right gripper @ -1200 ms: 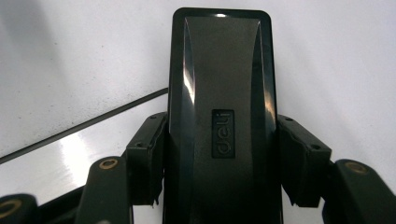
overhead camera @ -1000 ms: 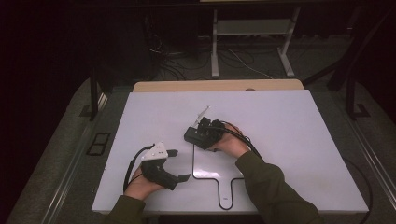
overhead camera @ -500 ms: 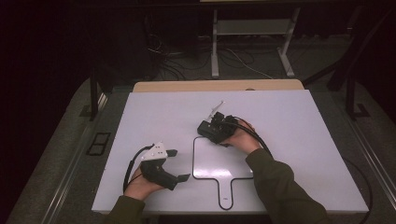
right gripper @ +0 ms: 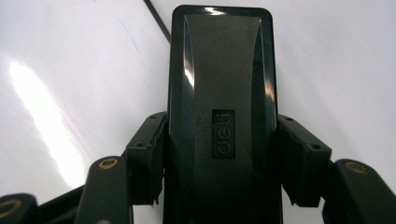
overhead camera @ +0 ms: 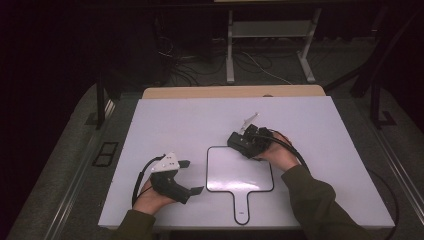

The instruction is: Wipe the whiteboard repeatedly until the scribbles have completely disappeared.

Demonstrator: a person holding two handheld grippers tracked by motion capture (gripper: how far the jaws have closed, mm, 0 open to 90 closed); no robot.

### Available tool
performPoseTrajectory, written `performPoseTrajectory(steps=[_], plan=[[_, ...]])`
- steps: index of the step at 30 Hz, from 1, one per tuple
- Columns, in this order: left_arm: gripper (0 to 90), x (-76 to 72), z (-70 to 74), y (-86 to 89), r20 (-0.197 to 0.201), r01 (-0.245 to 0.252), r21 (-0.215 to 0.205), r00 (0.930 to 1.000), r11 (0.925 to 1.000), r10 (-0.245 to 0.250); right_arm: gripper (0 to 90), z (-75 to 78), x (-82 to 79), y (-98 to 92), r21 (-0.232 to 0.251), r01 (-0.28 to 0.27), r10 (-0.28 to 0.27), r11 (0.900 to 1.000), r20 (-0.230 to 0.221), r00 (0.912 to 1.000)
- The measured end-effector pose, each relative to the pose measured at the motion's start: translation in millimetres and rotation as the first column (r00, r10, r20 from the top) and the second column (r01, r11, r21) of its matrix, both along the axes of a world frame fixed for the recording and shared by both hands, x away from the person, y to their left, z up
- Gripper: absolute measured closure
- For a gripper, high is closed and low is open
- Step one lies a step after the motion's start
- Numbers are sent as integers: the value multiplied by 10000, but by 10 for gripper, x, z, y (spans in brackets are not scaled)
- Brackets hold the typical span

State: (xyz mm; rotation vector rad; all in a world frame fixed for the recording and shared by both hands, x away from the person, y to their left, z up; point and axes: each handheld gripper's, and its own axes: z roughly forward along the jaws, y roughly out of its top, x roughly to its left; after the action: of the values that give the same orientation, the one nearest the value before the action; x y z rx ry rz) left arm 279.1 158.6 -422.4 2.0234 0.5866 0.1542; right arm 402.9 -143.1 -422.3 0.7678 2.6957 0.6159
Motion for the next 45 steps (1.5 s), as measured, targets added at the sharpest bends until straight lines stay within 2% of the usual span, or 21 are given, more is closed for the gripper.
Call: performPoseTrajectory(steps=[6, 10, 12, 18, 24, 27, 31, 35, 40, 45], plan=[[0, 4, -1, 3, 0, -10, -15, 10000, 10000, 10, 387, 7, -16, -202, -173, 493, -493, 9986, -5, 9988], [0, 7, -1, 0, -32, 0, 30, 10000, 10000, 0, 387, 8, -45, -200, -130, 415, -416, 9991, -62, 9991], [0, 9, 2, -1, -13, 0, 37, 10000, 10000, 0, 387, 3, -67, -109, 14, 144, -144, 9999, -161, 9998], [0, 7, 5, -1, 9, 20, 34, 10000, 10000, -20, 387, 13, -81, 293, -41, -560, 559, 9984, -233, 9982], [0, 9, 5, 4, -6, 18, -16, 10000, 10000, -18, 387, 17, -60, 662, -41, -1207, 1205, 9927, -269, 9923], [0, 9, 7, 4, -12, 33, -26, 10000, 10000, -33, 387, 16, -83, 779, 34, -1446, 1447, 9895, -318, 9890], [0, 8, 4, 11, -12, -4, -73, 10000, 10000, 4, 389, 18, -62, 721, 195, -1435, 1439, 9895, -216, 9894], [0, 19, -3, 25, -27, -10, -64, 10000, 10000, 10, 389, 100, -45, 558, 910, -1080, 1113, 9900, -319, 9933], [0, 27, -10, 30, -84, -36, -89, 10000, 10000, 36, 389, 223, -10, 384, 1281, -777, 818, 9887, -269, 9963], [0, 23, -15, 39, -67, -38, -95, 10000, 9999, 37, 389, 297, 61, 233, 1817, -346, 403, 9827, -280, 9988]])
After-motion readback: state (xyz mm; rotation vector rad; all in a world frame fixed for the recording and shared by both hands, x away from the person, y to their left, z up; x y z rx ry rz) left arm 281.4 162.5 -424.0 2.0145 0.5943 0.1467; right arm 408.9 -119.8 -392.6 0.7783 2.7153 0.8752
